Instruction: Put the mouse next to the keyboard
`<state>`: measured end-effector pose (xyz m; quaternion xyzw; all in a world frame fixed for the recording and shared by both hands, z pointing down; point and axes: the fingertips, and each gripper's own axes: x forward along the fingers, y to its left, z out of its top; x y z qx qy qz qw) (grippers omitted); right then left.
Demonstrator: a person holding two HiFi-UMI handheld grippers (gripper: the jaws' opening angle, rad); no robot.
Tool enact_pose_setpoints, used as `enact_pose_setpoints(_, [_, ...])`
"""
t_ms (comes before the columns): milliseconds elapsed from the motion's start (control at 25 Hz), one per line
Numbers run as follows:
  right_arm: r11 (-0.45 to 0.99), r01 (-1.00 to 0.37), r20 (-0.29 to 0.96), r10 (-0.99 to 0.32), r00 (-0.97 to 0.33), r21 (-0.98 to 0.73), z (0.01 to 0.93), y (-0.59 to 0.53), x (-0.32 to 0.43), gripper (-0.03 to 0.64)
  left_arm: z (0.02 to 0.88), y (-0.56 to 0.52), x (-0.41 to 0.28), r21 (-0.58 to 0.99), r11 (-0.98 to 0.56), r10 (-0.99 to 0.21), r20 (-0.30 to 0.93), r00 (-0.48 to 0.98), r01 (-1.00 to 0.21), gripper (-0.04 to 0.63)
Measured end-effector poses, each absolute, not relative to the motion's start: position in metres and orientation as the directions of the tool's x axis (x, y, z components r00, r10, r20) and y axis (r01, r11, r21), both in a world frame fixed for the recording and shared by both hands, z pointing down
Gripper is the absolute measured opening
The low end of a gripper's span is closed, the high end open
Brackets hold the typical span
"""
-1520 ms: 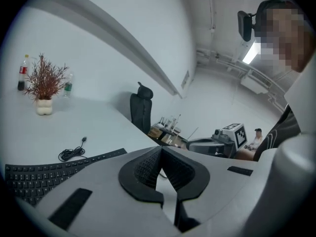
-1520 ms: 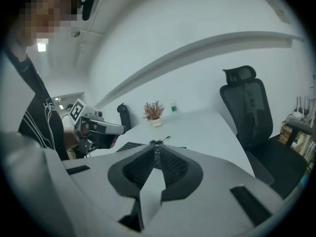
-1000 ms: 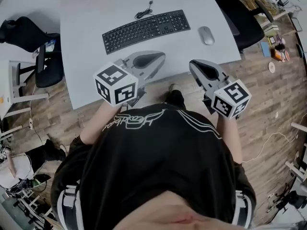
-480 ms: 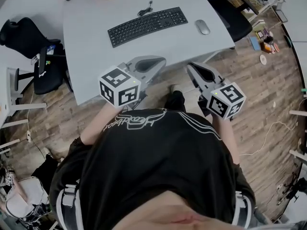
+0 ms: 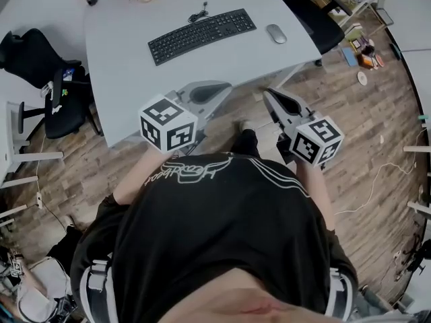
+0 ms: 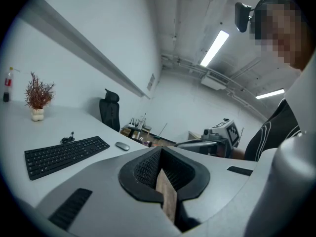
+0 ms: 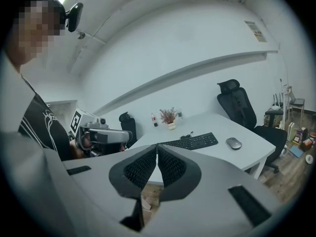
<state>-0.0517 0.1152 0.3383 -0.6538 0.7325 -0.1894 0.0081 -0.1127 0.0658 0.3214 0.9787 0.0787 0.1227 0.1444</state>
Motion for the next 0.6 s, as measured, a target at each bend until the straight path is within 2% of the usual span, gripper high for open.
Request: enact_pose_setpoints(600, [0.057, -0.955, 0.237, -0.963, -0.131, -0.292, 0.338, 0.132, -0.045, 0.017, 0.32, 0.082, -0.105, 0.301, -0.946, 0.194, 0.213, 0.958, 0.125, 0.008])
